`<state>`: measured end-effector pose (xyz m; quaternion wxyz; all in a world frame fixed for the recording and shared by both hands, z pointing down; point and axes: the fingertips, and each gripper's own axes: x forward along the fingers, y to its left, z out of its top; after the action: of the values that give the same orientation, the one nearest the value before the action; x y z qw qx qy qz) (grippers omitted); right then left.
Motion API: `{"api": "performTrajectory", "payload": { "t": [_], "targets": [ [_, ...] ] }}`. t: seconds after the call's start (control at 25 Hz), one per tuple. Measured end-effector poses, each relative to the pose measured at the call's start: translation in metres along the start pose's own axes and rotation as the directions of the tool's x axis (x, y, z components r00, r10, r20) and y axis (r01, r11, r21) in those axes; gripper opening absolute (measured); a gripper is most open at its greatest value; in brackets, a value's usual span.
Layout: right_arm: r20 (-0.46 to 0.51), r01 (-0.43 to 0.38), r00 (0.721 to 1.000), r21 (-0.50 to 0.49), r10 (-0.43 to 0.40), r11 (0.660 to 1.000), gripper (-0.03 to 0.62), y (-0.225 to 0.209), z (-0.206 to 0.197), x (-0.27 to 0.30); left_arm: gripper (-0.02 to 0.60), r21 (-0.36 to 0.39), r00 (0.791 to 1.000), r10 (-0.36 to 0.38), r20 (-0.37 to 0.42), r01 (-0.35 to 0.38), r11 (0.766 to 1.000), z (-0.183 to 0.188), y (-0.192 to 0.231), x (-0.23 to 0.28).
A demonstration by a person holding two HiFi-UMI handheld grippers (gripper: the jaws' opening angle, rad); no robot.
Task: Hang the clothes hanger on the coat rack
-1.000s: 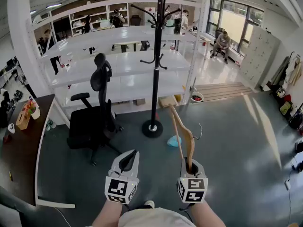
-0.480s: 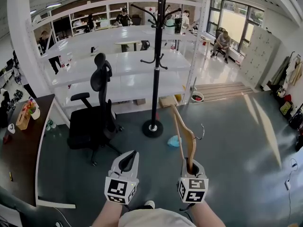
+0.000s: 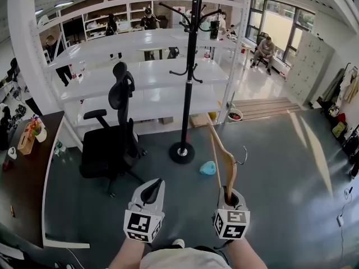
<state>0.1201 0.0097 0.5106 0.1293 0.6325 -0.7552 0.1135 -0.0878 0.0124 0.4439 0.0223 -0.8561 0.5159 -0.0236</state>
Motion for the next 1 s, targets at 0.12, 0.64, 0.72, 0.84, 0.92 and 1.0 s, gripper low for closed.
{"api": "performTrajectory", "payload": {
  "t": [0.12, 0.64, 0.72, 0.84, 0.92, 1.0],
  "targets": [
    [-0.004, -0.001, 1.000, 0.000, 0.001, 1.000, 0.028, 0.000, 0.003, 0.007, 0.000, -0.008, 1.000, 0.002, -0.004, -0.003, 1.000, -0.003, 0.007, 0.004],
    [-0.042, -0.025, 0.999, 0.011, 0.025, 1.000, 0.028, -0.034, 0.011, 0.075, 0.000, -0.001, 0.998, 0.036, -0.045, -0.036, 0.999, -0.016, 0.023, 0.064],
    [-0.043, -0.035, 0.998, 0.011, 0.035, 0.999, 0.028, -0.042, 0.017, 0.094, 0.000, 0.006, 0.998, 0.047, -0.044, -0.047, 0.999, -0.014, 0.029, 0.085],
    [-0.037, -0.043, 0.998, 0.006, 0.043, 0.999, 0.028, -0.059, 0.030, 0.122, 0.000, 0.017, 0.998, 0.060, -0.035, -0.060, 0.998, -0.007, 0.038, 0.119],
    [-0.030, -0.052, 0.998, 0.013, 0.053, 0.999, 0.028, -0.072, 0.039, 0.142, 0.000, 0.023, 0.997, 0.069, -0.022, -0.069, 0.997, -0.002, 0.042, 0.142],
    [-0.023, -0.060, 0.998, 0.024, 0.061, 0.998, 0.028, -0.084, 0.046, 0.160, 0.000, 0.029, 0.997, 0.075, -0.010, -0.075, 0.997, 0.001, 0.045, 0.163]
  ]
}}
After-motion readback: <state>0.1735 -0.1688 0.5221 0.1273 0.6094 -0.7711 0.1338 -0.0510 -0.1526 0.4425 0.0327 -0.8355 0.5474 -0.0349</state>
